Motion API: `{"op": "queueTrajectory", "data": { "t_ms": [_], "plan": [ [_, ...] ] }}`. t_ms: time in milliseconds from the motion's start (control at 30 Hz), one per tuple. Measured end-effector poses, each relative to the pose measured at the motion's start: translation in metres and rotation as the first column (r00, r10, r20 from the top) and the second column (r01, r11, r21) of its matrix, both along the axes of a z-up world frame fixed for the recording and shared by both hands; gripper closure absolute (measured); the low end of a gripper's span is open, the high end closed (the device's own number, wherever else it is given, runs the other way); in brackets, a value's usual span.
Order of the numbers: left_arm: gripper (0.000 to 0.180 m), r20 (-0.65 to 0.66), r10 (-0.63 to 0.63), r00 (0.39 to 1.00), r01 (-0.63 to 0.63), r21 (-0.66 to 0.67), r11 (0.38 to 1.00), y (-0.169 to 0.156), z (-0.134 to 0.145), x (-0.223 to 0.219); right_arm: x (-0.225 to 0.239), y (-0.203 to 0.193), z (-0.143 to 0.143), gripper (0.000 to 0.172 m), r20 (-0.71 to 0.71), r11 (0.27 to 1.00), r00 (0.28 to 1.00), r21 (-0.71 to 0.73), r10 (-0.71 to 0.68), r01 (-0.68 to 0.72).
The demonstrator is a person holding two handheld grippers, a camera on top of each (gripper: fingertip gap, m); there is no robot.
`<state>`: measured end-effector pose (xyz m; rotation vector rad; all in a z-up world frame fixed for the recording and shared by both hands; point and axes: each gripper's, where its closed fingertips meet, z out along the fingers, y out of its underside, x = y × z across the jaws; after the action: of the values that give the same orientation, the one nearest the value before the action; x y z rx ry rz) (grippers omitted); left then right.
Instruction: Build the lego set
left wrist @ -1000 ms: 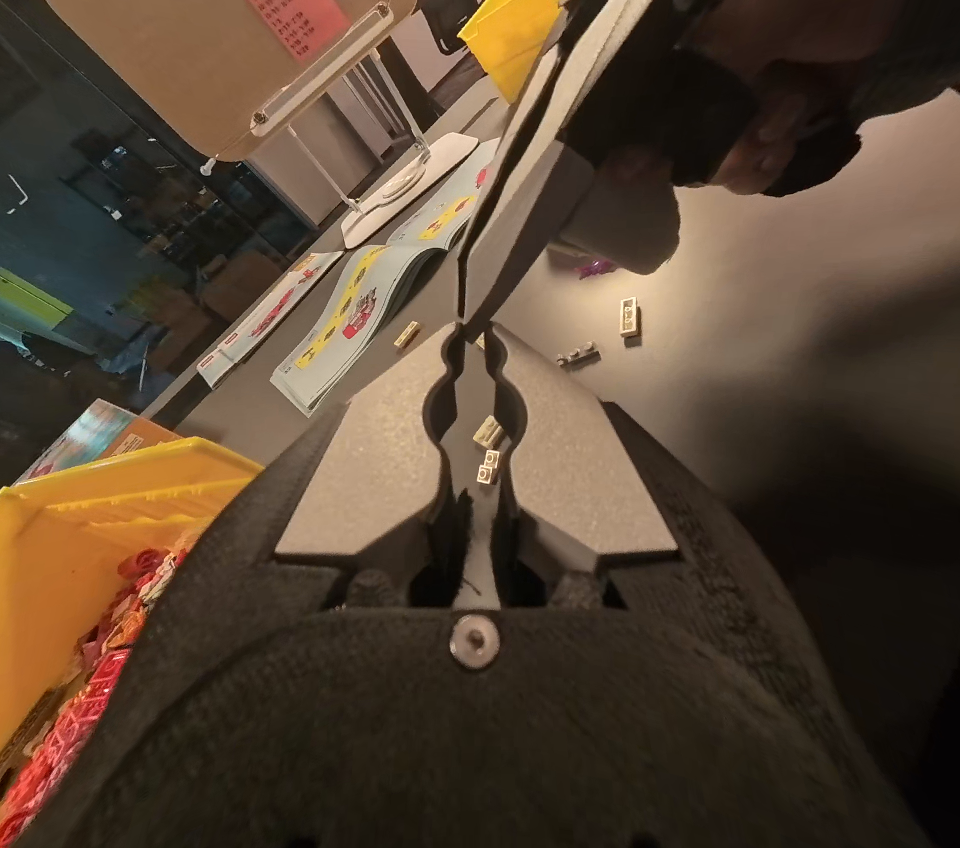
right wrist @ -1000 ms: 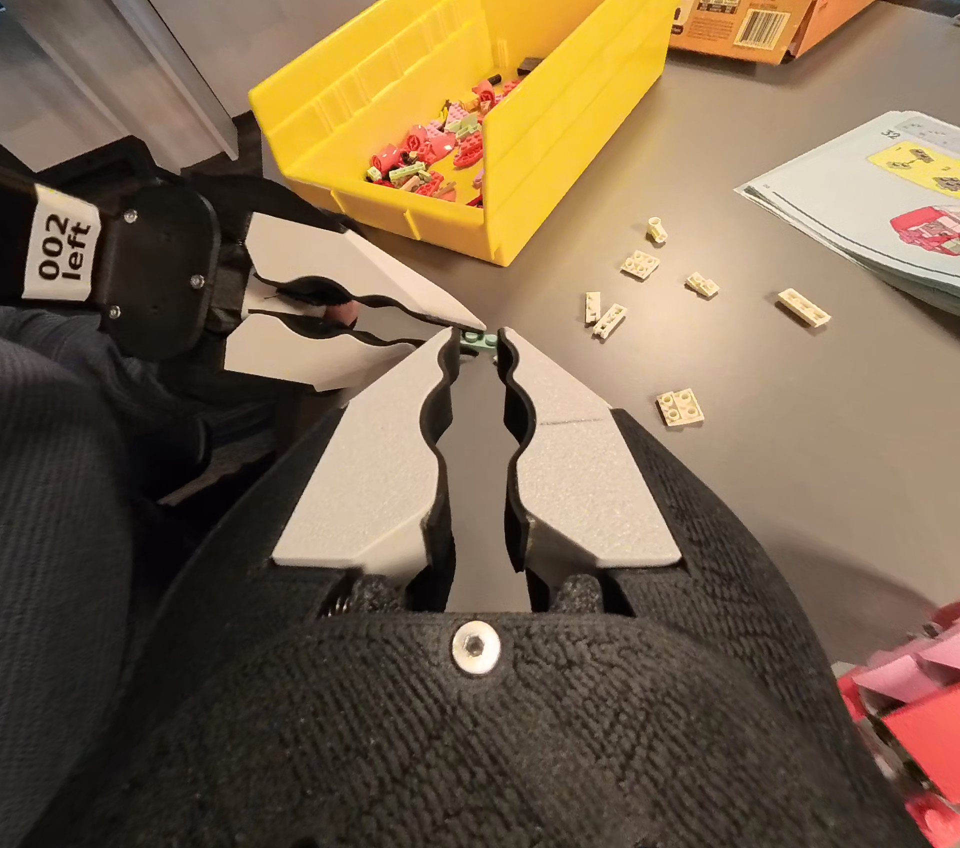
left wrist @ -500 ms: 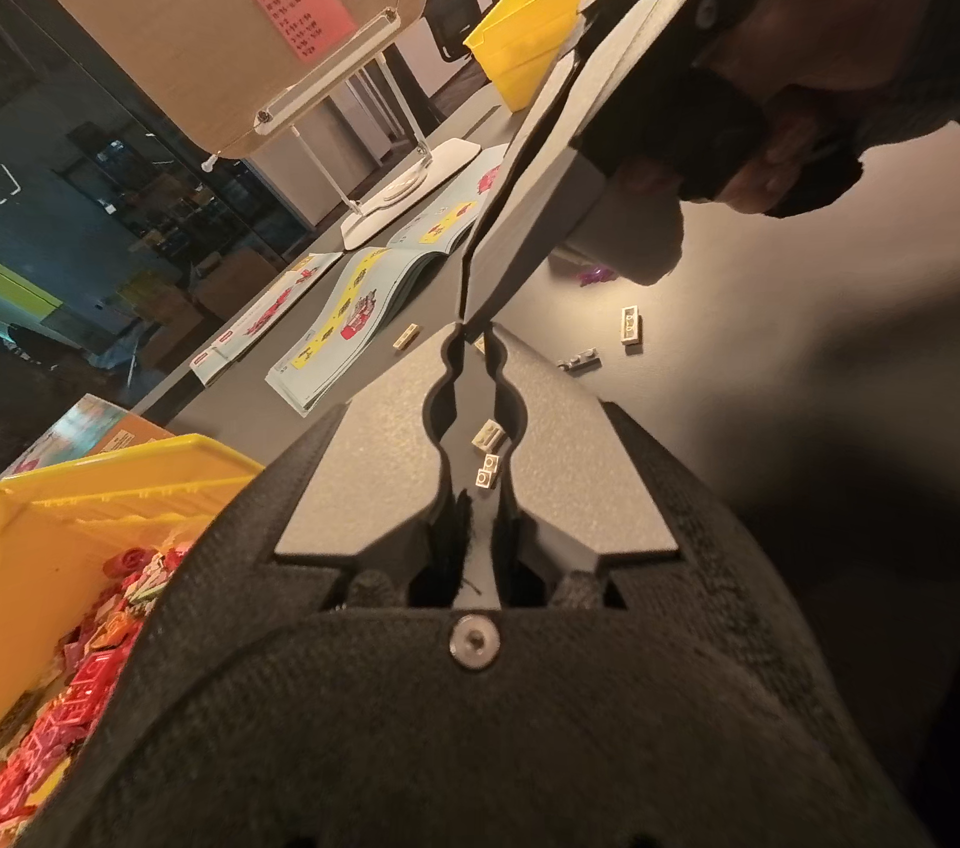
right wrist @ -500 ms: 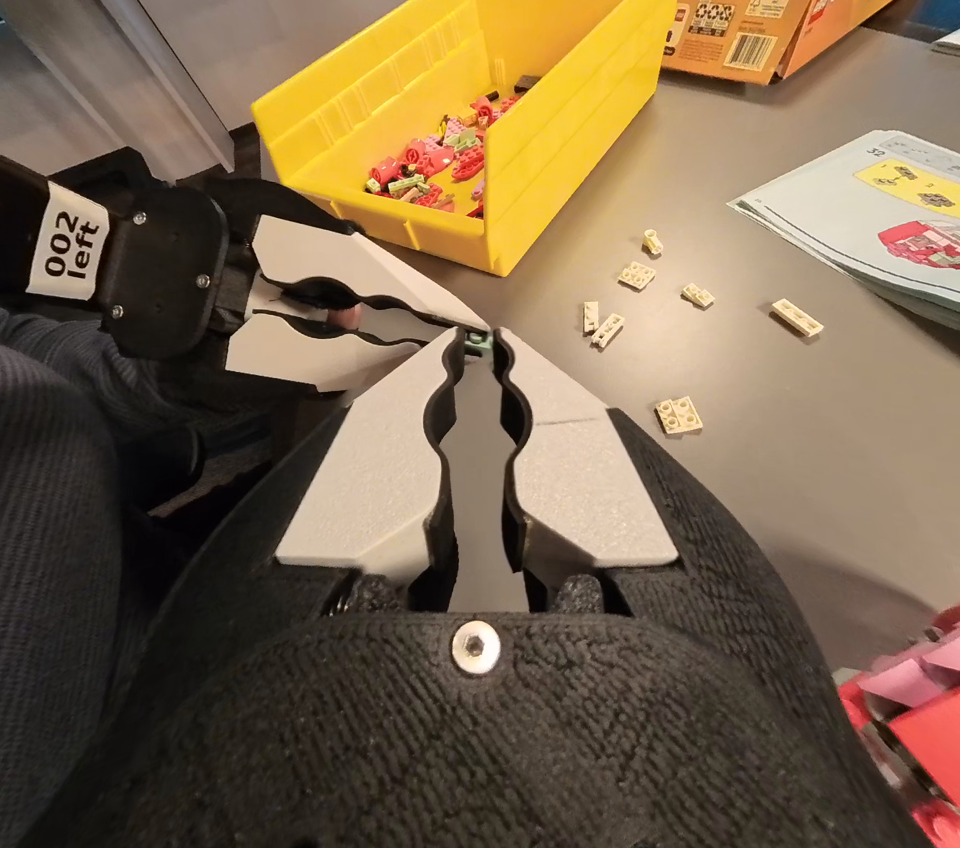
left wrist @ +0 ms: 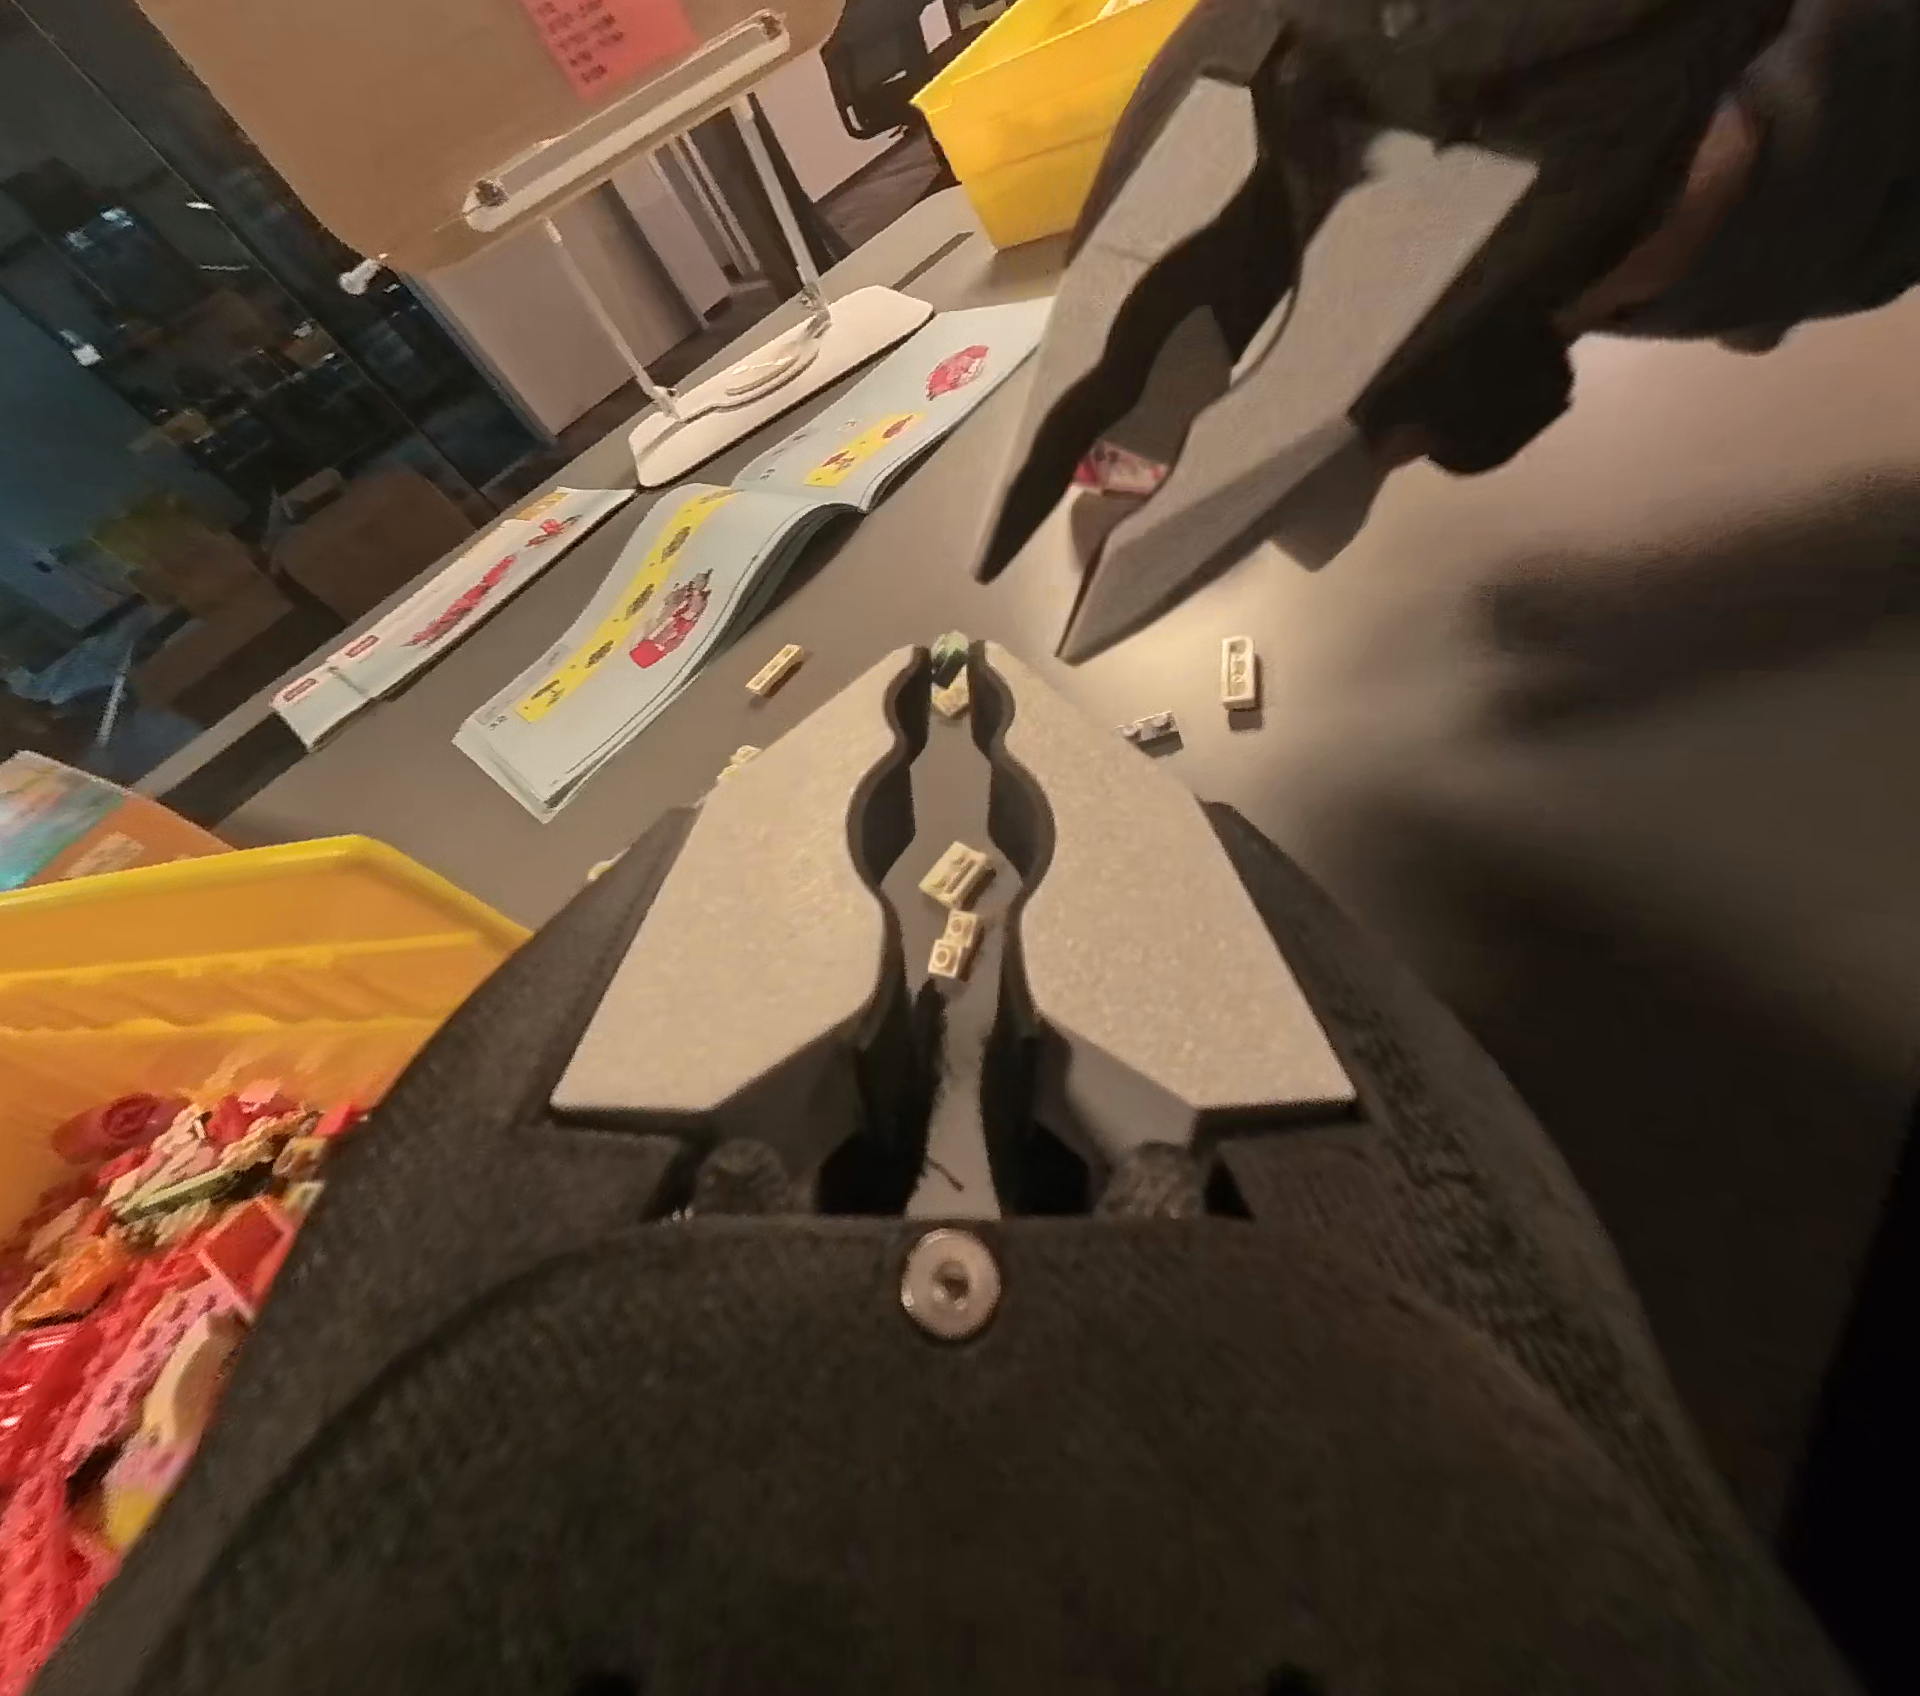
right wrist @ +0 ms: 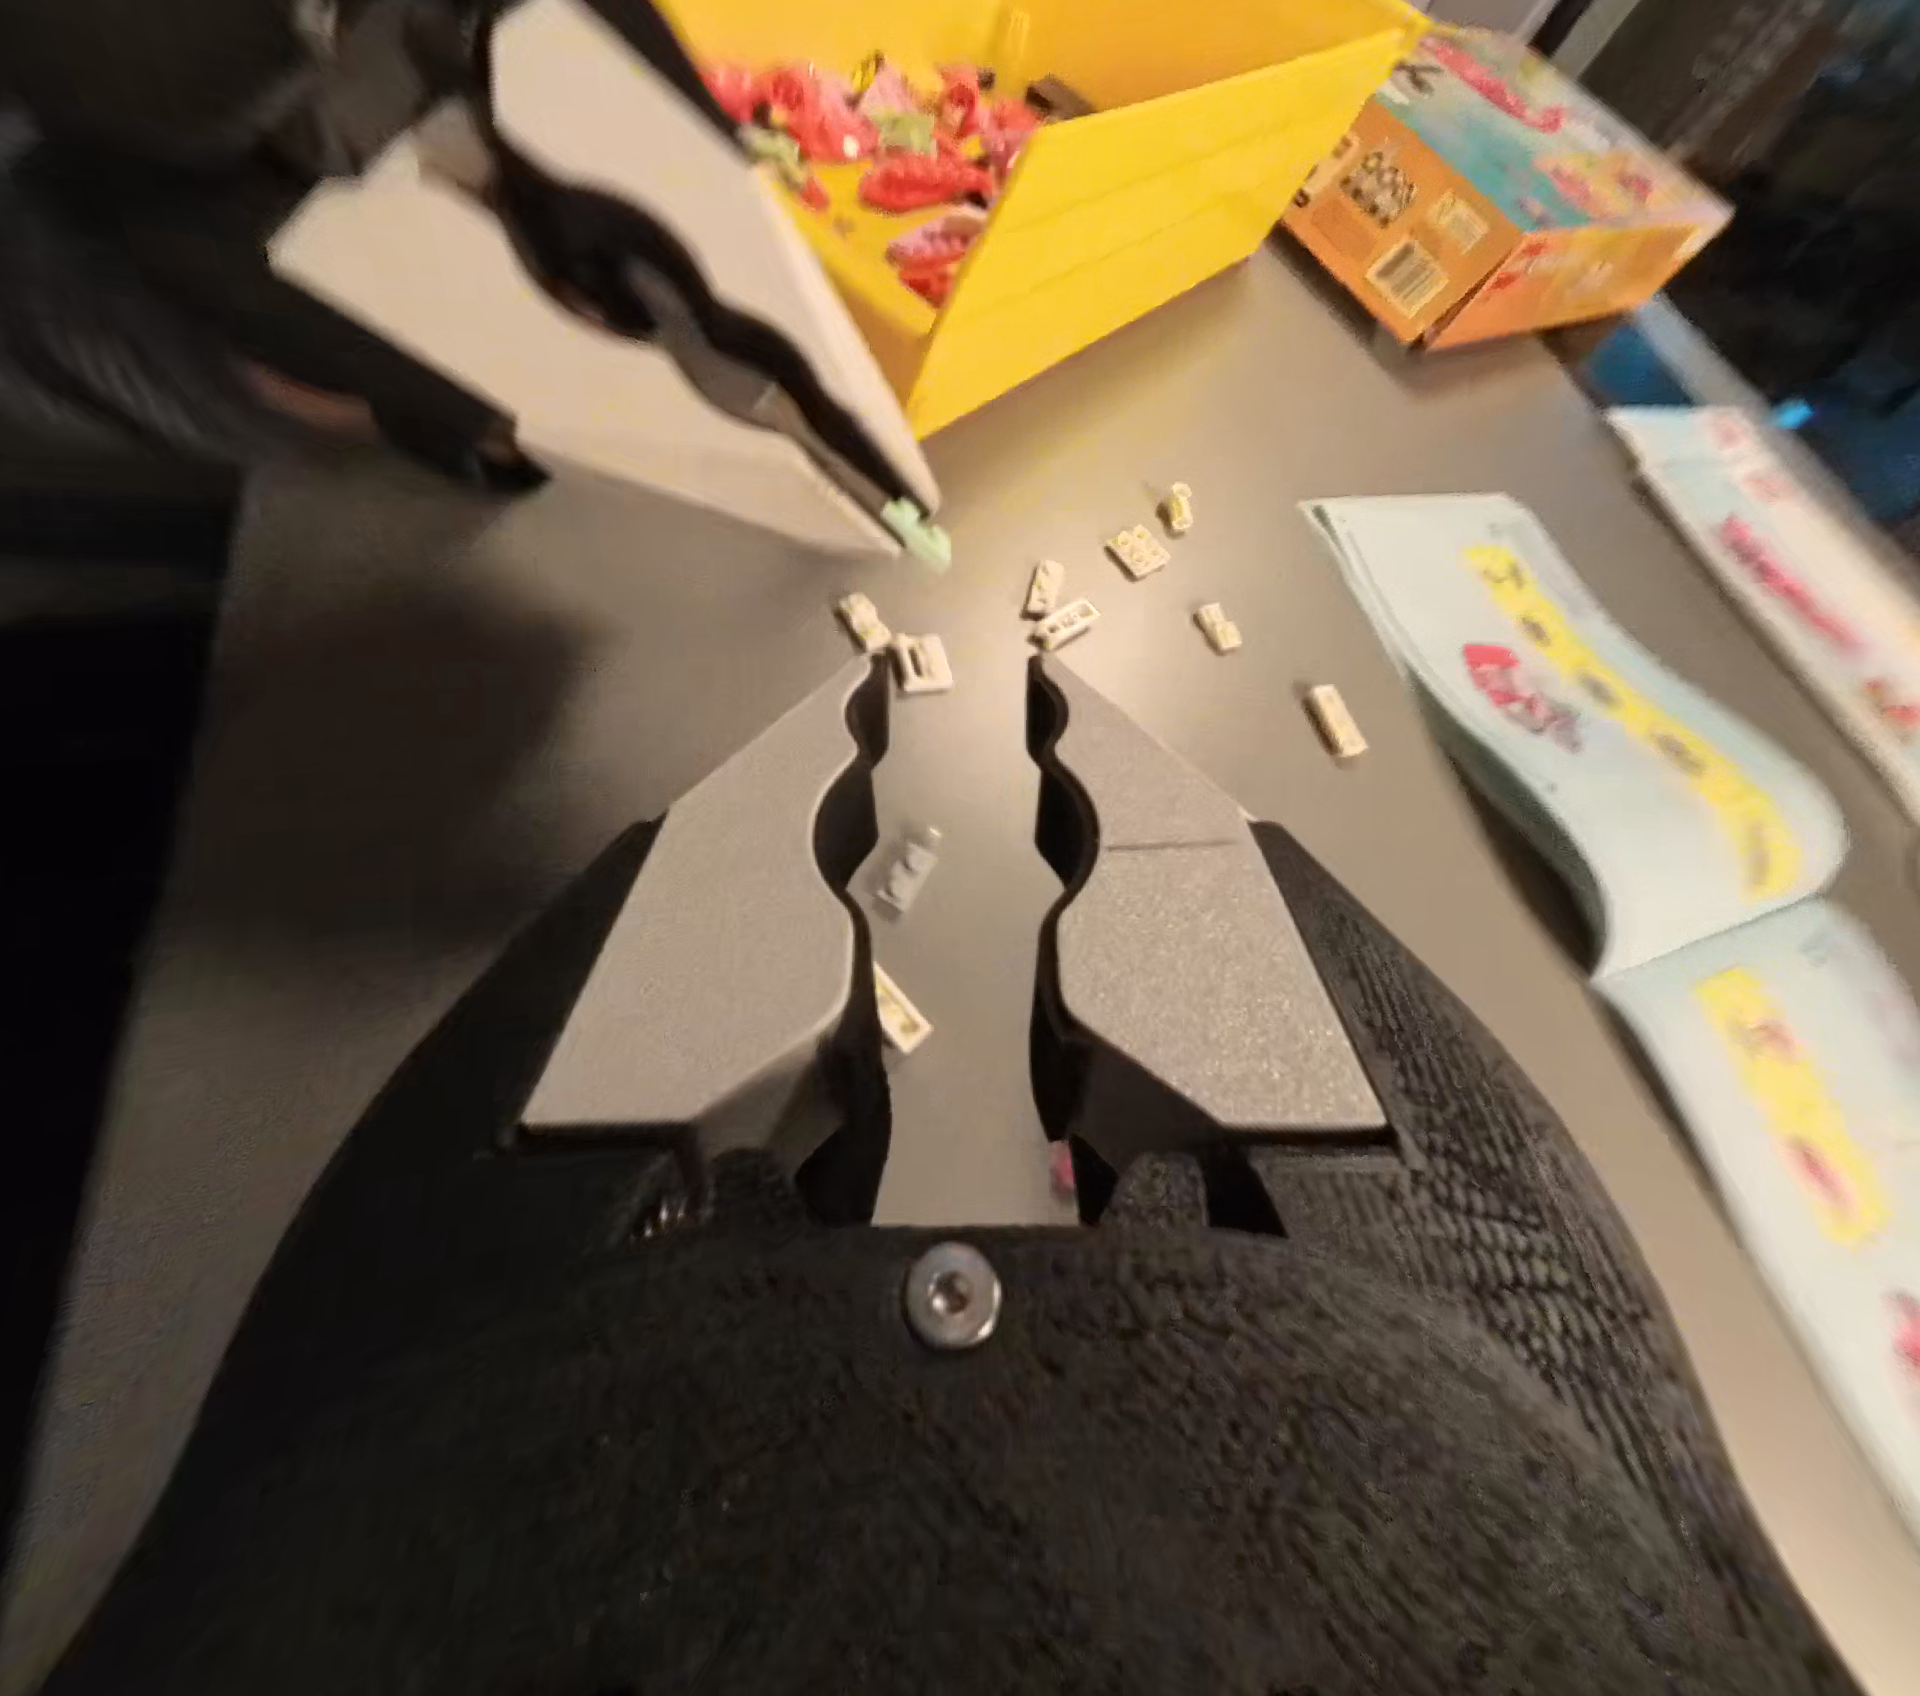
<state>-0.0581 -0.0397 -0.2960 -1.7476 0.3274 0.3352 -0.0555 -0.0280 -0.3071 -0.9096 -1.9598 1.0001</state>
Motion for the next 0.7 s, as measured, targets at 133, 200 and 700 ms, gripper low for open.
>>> {"op": "queueTrajectory", "data": {
  "t_ms": [133,200,700],
  "plan": [
    [0.174,0.052,-0.067,0.996,0.068,-0.015,0.998,0.000,-0.003,0.008,-0.003,-0.003,-0.002,0.155,-0.103,0.970,0.993,0.240,0.055,-0.029],
    [0.174,0.073,-0.088,0.993,0.089,-0.018,0.996,0.000,-0.003,0.010,-0.003,-0.010,0.005,0.153,-0.156,0.964,0.983,0.262,0.100,-0.056],
    [0.174,0.118,-0.152,0.981,0.155,-0.017,0.988,-0.001,-0.004,0.017,0.001,-0.014,0.004,0.170,-0.209,0.866,0.952,0.491,0.224,-0.095]
  ]
}}
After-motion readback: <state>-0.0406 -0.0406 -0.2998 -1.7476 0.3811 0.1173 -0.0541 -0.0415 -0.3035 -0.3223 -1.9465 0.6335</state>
